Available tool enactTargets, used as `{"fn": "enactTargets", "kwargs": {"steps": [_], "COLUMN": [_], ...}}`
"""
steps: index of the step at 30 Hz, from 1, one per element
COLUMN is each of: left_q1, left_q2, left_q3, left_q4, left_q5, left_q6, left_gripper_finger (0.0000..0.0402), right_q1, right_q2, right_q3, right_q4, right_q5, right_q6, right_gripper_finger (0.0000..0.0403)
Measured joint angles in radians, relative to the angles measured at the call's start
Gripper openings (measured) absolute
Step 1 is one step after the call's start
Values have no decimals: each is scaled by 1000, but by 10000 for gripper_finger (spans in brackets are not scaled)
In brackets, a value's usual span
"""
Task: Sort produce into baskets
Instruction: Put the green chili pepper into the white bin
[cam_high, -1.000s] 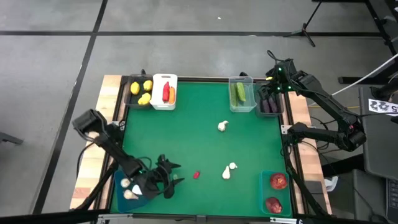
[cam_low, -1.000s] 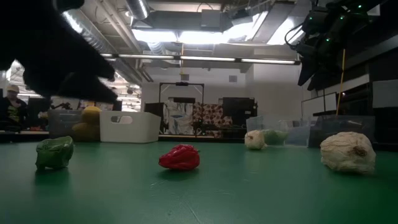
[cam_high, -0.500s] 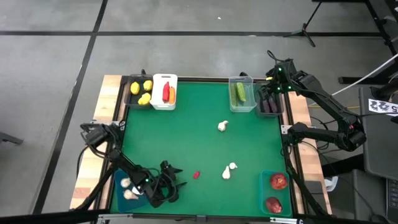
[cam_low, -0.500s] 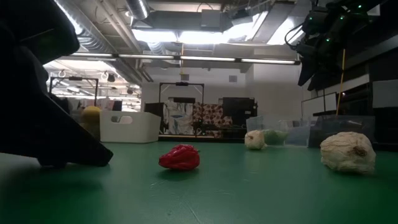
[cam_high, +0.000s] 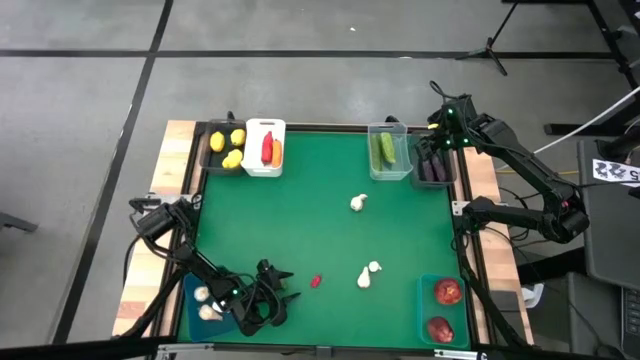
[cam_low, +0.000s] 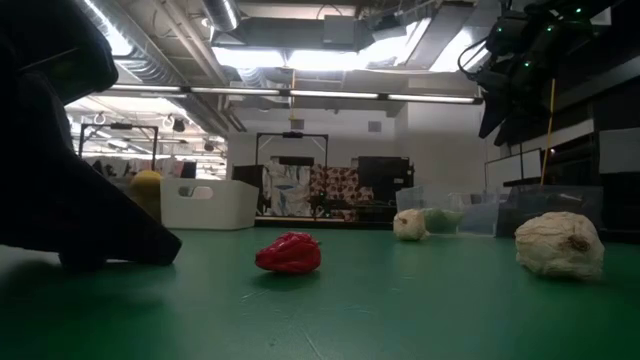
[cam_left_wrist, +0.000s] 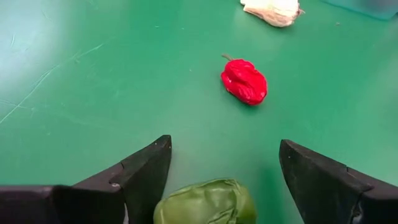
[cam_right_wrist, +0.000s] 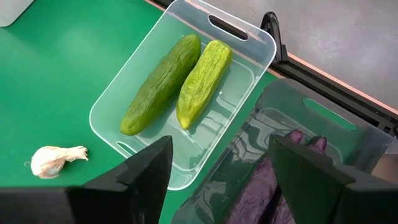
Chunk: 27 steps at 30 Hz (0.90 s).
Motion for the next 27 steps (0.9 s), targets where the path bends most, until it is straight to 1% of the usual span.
{"fn": "enactTargets", "kwargs": {"steps": [6, 8, 11, 15, 19, 23, 27], "left_q1": [0, 0, 0, 0, 0, 0, -5], "left_q2": [1, 2, 2, 3, 3, -13, -47], "left_q3": [-1, -1, -2, -3, -5, -6, -6], "left_q4": [0, 0, -3, -7, -9, -12, -11], "left_q5": [-11, -13, -18, -30, -43, -44, -23], "left_q6": [-21, -21, -20, -15, -16, -16, 8], "left_gripper_finger": [293, 285, 256, 203, 161, 132, 113], "right_q1": [0, 0, 0, 0, 0, 0, 0], "right_q2": [0, 0, 0, 0, 0, 0, 0], "right_q3": [0, 0, 0, 0, 0, 0, 0], "right_q4": [0, 0, 0, 0, 0, 0, 1], "right_q5": [1, 1, 2, 2, 2, 2, 2], "right_q6": [0, 0, 0, 0, -1, -1, -1], "right_gripper_finger": [264, 264, 264, 264, 264, 264, 264]}}
